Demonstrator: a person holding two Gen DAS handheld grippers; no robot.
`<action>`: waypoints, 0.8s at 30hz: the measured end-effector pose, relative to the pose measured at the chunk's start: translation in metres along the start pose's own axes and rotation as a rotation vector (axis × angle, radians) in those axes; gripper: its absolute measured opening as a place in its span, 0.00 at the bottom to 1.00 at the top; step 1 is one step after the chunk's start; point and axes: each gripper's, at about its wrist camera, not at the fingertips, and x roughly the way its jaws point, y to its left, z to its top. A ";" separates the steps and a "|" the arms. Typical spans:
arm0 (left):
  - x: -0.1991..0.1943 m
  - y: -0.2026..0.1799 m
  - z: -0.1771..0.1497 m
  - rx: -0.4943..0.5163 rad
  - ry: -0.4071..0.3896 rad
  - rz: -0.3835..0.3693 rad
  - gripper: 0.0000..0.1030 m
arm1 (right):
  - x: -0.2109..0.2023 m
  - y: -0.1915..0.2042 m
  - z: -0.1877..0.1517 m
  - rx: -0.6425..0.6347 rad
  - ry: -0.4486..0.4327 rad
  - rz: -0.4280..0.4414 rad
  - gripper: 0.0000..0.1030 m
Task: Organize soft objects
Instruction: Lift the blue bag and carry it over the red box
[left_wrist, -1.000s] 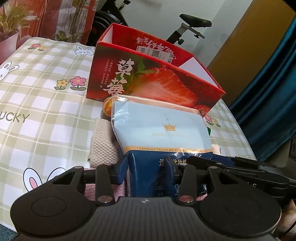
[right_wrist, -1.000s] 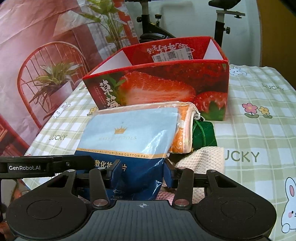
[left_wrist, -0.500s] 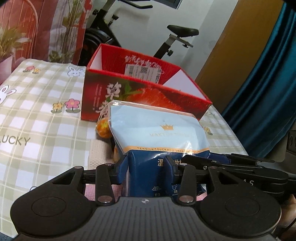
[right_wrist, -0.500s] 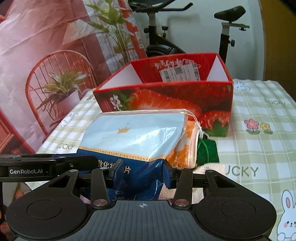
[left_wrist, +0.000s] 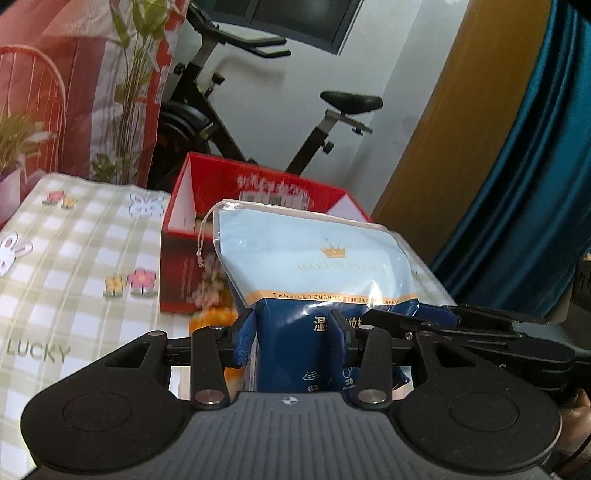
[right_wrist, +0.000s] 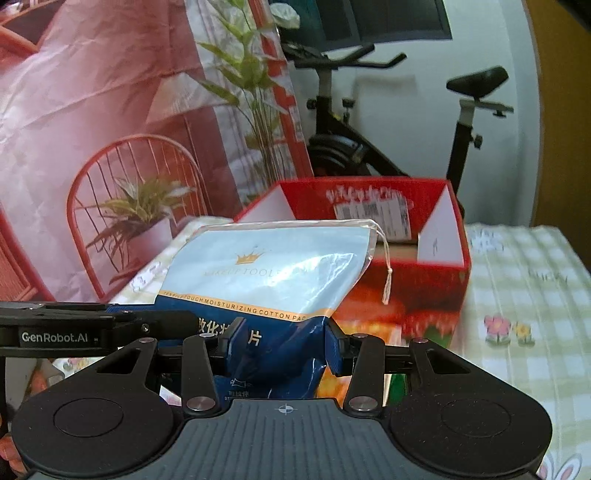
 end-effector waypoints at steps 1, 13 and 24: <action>0.001 0.000 0.008 -0.003 -0.006 -0.002 0.43 | 0.001 -0.001 0.008 0.000 -0.005 0.004 0.40; 0.048 -0.001 0.097 0.037 -0.096 0.008 0.43 | 0.053 -0.036 0.109 -0.011 -0.061 0.018 0.40; 0.132 0.034 0.116 -0.013 0.038 0.040 0.43 | 0.148 -0.068 0.128 -0.043 0.035 -0.017 0.40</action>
